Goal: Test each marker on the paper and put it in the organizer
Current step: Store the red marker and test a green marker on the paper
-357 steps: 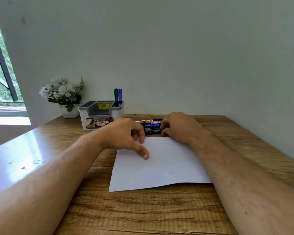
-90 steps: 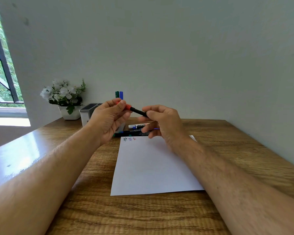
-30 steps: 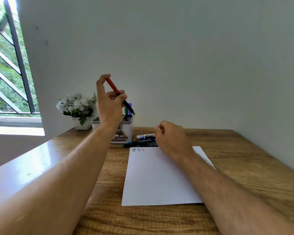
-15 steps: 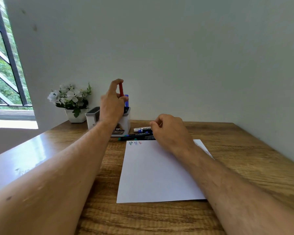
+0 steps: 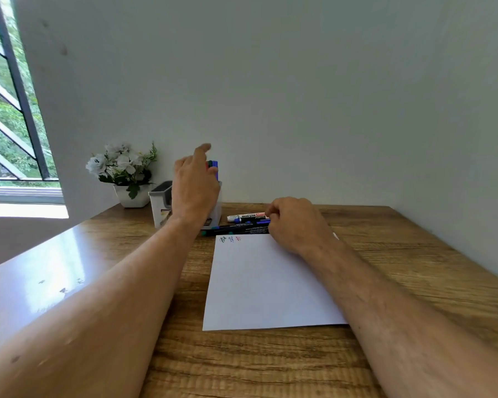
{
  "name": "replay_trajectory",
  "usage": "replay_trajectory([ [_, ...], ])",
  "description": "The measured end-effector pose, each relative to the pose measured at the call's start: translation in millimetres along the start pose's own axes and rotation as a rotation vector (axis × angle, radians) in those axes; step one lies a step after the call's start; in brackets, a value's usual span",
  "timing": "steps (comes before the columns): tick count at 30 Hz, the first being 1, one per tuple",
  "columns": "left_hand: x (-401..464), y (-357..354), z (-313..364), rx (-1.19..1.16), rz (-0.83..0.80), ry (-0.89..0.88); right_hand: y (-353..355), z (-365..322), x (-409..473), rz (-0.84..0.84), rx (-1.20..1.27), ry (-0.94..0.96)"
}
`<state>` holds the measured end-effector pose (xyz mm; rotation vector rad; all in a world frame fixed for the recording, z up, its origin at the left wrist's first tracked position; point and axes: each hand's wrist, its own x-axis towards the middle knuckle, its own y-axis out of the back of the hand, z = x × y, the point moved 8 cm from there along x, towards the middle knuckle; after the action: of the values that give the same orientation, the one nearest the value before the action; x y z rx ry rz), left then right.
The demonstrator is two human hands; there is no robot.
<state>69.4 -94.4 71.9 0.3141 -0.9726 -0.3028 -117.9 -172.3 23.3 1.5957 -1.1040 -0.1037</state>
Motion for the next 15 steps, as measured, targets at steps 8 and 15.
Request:
replay_trajectory([
  [8,-47,-31,38,0.057,-0.361,-0.108,-2,8,-5,-0.055,-0.145,0.016],
  [15,-63,-52,39,0.217,-0.596,-0.148,-7,11,-3,-0.095,-0.143,0.003],
])
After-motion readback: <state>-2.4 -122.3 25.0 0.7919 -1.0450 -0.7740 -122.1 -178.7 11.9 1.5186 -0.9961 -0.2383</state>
